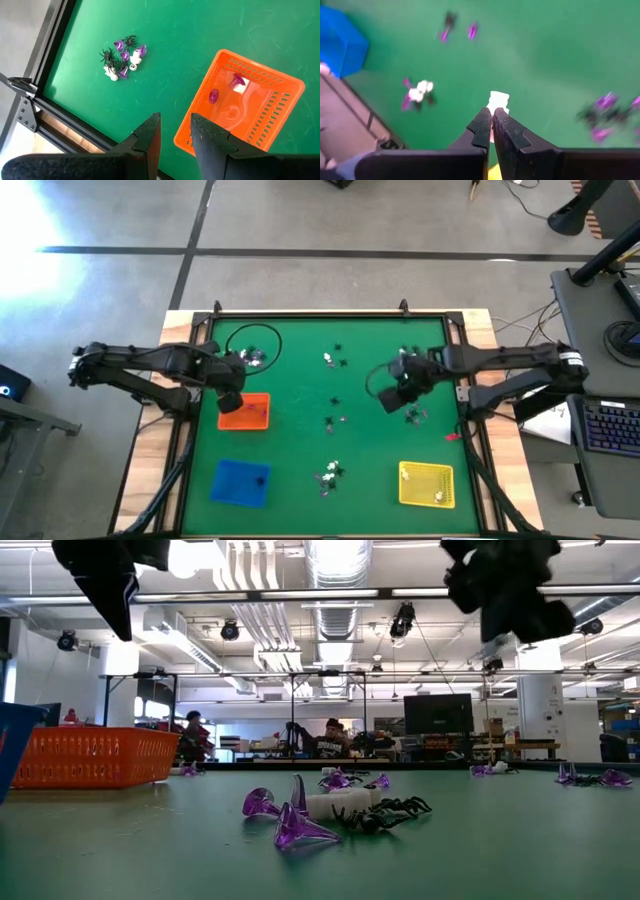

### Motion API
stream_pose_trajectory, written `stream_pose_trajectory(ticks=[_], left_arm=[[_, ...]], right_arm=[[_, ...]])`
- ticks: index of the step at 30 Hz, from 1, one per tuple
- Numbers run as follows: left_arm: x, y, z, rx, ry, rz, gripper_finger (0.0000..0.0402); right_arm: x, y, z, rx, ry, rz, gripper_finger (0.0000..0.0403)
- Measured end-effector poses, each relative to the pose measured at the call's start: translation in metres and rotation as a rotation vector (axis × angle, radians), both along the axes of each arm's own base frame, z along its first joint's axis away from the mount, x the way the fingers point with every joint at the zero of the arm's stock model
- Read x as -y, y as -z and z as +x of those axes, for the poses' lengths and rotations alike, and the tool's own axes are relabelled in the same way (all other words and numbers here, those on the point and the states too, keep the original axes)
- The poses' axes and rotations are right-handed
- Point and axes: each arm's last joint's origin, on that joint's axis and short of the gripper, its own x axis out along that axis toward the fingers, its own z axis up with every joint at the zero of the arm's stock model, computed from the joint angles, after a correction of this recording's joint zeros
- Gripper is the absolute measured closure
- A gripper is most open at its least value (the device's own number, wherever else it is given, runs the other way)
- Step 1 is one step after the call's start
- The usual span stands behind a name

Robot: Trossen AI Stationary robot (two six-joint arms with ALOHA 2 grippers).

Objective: Sort Halloween decoration
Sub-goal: Put the white skeleton toy into the yellow bin

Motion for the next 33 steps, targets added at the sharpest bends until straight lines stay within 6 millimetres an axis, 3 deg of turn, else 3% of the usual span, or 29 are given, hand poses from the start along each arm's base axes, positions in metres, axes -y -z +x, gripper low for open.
stream_pose_trajectory(ticks=[9, 15, 23, 33], left_arm=[[-0.001, -0.007, -0.011, 0.037, 0.023, 0.003, 0.0313], [-0.001, -0.011, -0.017, 0.065, 0.027, 0.001, 0.0313], [-0.002, -0.014, -0.024, 0.096, 0.026, 0.0, 0.0313], [-0.002, -0.016, -0.027, 0.11, 0.026, -0.001, 0.0313]], right_arm=[[-0.083, 0.002, -0.015, -0.118, -0.026, 0.158, 0.0394], [-0.123, 0.008, -0.031, -0.231, -0.006, 0.221, 0.0394], [-0.153, 0.026, -0.037, -0.354, 0.023, 0.207, 0.0394], [-0.169, 0.064, -0.019, -0.447, 0.036, 0.13, 0.0394]])
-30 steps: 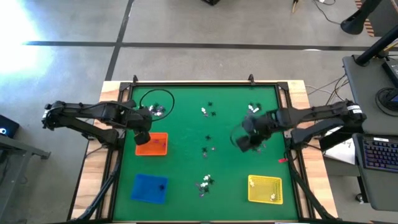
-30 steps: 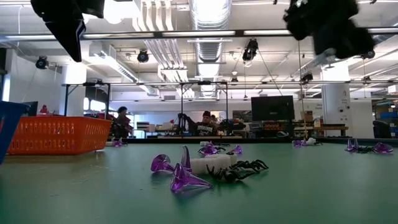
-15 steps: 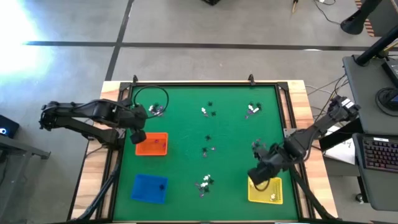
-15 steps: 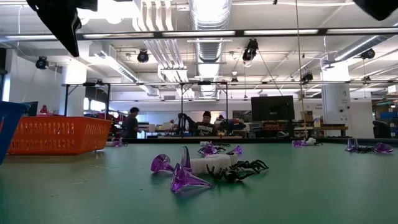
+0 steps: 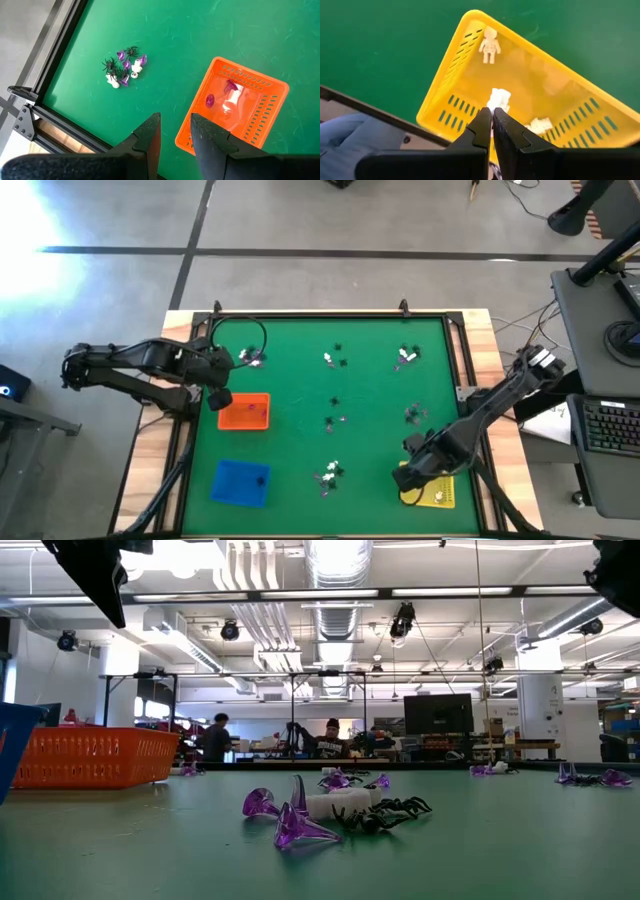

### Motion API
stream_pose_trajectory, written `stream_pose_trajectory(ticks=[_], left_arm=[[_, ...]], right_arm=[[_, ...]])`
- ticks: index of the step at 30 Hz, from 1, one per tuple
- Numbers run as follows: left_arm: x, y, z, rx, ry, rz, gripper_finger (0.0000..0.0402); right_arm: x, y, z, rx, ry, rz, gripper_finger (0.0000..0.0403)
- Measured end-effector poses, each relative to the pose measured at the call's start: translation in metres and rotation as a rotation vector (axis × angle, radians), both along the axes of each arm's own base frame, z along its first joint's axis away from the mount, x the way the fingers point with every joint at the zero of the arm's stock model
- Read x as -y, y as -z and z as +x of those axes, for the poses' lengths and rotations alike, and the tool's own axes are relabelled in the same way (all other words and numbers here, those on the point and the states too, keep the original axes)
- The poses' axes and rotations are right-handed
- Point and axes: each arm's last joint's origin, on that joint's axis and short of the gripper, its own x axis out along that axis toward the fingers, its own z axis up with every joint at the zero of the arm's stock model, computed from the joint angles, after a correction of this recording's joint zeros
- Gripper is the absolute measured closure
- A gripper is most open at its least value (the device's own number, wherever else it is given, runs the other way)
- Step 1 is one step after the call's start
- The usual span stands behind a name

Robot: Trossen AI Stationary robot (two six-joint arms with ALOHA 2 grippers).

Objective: Sort Halloween decoration
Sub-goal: Put the white skeleton toy into the yellow bin, then put the violet witch hat toy into the orange bin

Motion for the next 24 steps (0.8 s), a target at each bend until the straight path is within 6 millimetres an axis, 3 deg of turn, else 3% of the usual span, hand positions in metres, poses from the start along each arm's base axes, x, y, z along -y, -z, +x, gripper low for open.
stream_pose_trajectory(ticks=[9, 16, 24], left_arm=[[0.0, 0.0, 0.0, -0.003, 0.0, 0.0, 0.0313], [0.0, 0.0, 0.0, -0.006, 0.0, 0.0, 0.0313], [0.0, 0.001, 0.0, -0.008, 0.003, 0.001, 0.0312]], right_arm=[[-0.008, 0.027, 0.01, -0.054, -0.014, -0.04, 0.0394], [-0.009, 0.031, 0.012, -0.068, -0.021, -0.049, 0.039], [-0.009, 0.031, 0.012, -0.068, -0.017, -0.048, 0.0335]])
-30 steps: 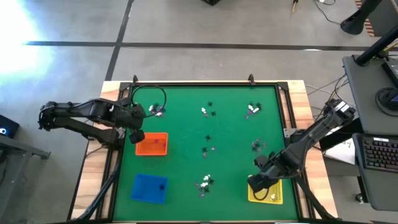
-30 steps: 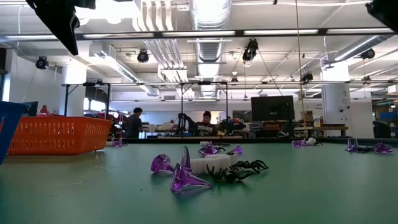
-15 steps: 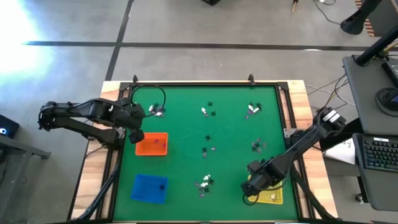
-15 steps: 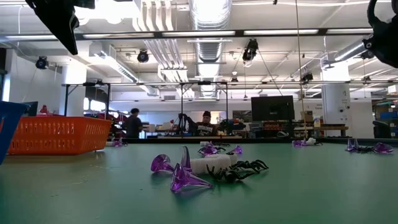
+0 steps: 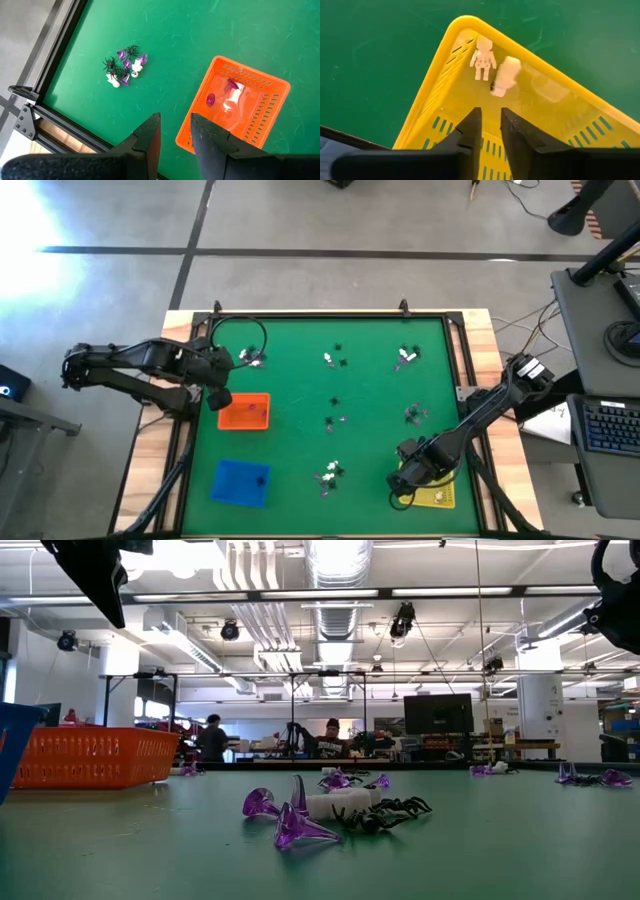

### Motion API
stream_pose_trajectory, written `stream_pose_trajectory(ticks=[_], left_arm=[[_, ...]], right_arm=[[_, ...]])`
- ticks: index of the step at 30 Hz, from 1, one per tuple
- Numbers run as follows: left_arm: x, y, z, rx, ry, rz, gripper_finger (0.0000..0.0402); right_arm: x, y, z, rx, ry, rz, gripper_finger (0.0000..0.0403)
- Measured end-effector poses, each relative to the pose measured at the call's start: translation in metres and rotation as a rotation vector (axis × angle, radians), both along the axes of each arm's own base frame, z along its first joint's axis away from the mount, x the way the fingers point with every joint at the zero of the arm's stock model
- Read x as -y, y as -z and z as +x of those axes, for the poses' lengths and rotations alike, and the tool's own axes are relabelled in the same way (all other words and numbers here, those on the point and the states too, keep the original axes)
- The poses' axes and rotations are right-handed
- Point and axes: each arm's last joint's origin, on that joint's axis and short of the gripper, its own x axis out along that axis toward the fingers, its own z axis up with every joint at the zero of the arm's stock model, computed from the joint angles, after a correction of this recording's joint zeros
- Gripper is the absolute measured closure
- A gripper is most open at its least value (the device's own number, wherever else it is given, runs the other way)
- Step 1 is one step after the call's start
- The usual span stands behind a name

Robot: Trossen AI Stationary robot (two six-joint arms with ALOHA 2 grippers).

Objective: Sort Halloween decoration
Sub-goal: Put the violet witch hat toy into the orange bin

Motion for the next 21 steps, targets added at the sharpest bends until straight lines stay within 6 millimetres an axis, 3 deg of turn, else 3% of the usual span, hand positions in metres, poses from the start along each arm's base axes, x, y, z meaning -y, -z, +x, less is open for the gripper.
stream_pose_trajectory(ticks=[10, 21], left_arm=[[0.0, 0.002, 0.005, -0.035, 0.04, 0.015, 0.0312], [-0.001, 0.004, 0.008, -0.05, 0.014, 0.071, 0.0312]], right_arm=[[0.015, -0.027, 0.006, 0.124, 0.09, 0.001, 0.0282], [0.08, -0.069, 0.024, 0.47, 0.06, -0.268, 0.0287]])
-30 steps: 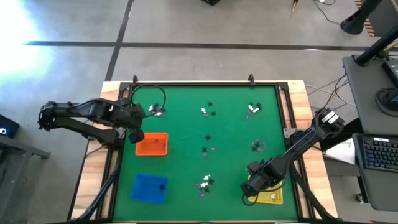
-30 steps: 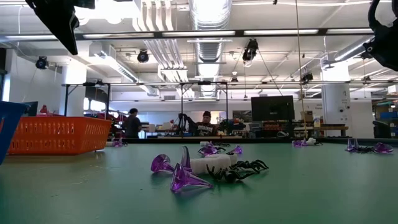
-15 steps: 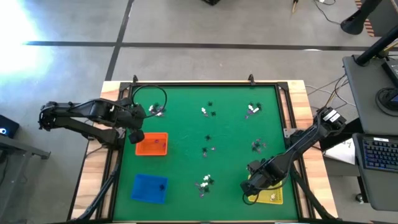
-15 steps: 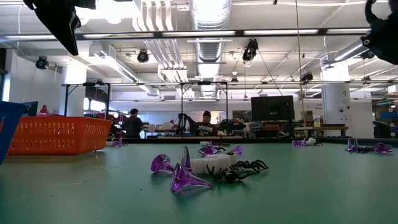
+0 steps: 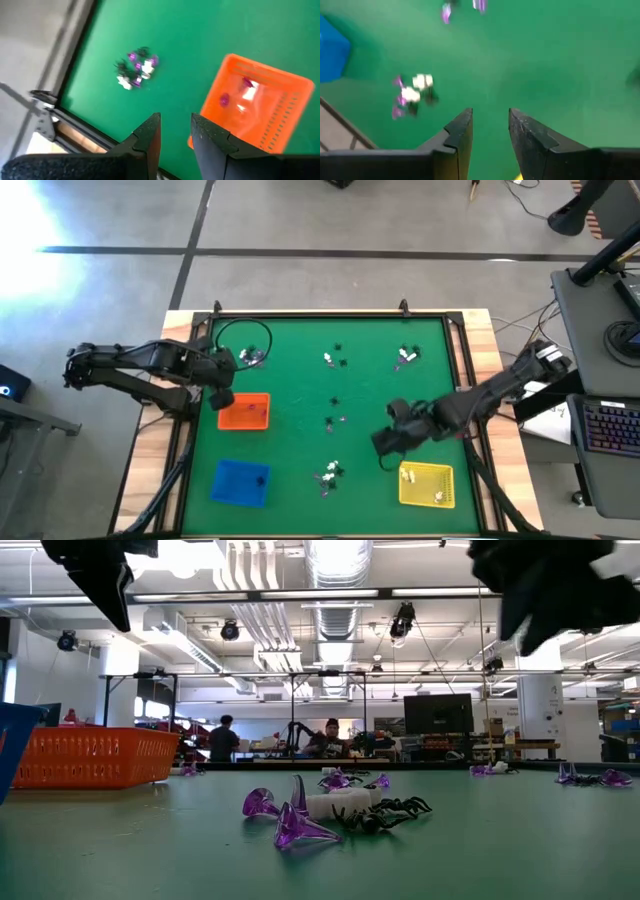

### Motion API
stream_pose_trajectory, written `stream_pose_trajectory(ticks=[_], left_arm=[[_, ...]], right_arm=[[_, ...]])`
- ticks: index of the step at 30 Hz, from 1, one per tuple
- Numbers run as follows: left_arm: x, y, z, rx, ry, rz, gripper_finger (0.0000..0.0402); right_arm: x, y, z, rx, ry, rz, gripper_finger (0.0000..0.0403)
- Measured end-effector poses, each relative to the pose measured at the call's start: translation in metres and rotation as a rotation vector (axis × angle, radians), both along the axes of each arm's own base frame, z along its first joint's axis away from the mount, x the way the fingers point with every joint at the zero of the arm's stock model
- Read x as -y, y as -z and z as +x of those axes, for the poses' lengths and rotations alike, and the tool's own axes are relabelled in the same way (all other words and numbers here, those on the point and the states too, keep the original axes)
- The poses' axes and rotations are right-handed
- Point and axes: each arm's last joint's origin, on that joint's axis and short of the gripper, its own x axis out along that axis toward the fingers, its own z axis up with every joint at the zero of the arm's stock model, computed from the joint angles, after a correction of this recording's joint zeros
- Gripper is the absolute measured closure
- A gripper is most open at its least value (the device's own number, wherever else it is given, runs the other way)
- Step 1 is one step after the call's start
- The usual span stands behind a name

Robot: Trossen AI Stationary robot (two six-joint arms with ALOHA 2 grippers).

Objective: Sort Halloween decoration
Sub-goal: Put the violet witch hat toy into the orange bin

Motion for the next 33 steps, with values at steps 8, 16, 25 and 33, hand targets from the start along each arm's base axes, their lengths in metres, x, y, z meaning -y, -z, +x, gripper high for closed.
stream_pose_trajectory(ticks=[8, 16, 25, 33], left_arm=[[-0.014, -0.002, 0.002, 0.061, -0.161, 0.069, 0.0312], [-0.042, 0.007, 0.006, 0.13, -0.362, 0.073, 0.0312], [-0.084, 0.034, 0.019, 0.183, -0.489, 0.038, 0.0312], [-0.114, 0.05, 0.026, 0.187, -0.523, -0.166, 0.0312]], right_arm=[[0.065, -0.016, 0.008, 0.048, -0.067, -0.161, 0.0289], [0.122, -0.026, 0.002, 0.048, -0.09, -0.29, 0.0289], [0.16, -0.032, -0.002, 0.061, -0.227, -0.29, 0.0289], [0.177, -0.034, -0.006, 0.071, -0.339, -0.338, 0.0289]])
